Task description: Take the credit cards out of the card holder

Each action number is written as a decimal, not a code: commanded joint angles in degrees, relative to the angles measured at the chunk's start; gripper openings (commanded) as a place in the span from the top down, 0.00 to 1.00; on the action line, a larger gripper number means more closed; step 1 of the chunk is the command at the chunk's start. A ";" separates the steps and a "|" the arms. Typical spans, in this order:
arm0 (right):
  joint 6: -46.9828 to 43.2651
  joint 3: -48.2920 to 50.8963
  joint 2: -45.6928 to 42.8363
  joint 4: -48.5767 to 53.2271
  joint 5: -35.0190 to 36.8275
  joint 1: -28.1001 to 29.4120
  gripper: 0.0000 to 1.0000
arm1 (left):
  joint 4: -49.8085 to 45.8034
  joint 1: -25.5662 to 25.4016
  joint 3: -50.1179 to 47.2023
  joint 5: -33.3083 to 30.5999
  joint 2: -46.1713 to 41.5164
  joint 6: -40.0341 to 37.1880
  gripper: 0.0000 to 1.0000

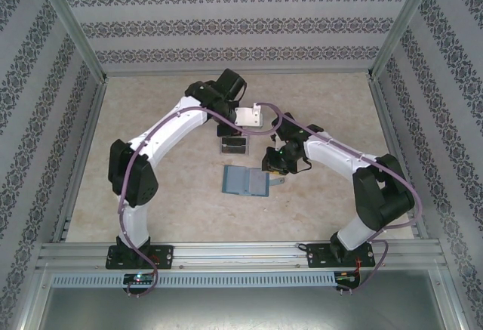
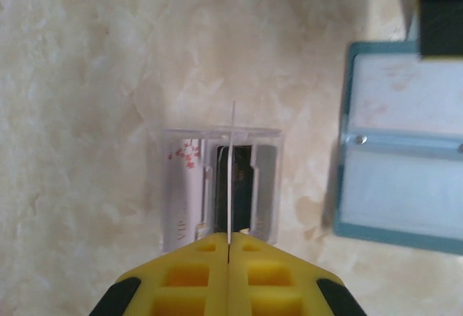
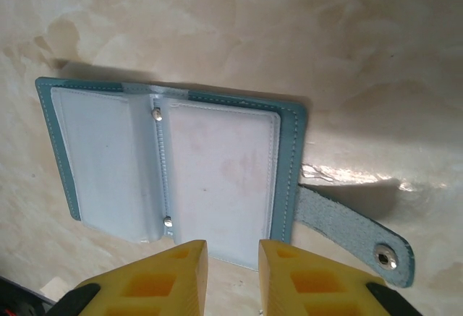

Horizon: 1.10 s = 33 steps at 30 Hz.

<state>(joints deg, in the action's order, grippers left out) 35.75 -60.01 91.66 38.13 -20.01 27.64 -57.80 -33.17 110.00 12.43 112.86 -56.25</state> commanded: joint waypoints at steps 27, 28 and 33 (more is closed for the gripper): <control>0.24 1.48 -0.14 0.07 0.45 -1.80 0.74 | -12.47 3.17 18.67 -6.10 19.44 -8.11 1.00; 0.20 1.56 -0.16 -0.03 0.42 -1.75 0.74 | -12.34 3.18 18.75 -6.72 19.67 -8.00 1.00; 0.29 1.69 -0.14 -0.25 0.23 -1.83 0.74 | -12.03 3.17 21.23 -8.58 21.09 -5.55 0.84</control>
<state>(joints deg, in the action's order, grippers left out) 35.79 -58.72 91.02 37.98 -19.73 26.35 -67.35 -30.30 128.38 5.58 132.33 -62.59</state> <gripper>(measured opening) 0.262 0.133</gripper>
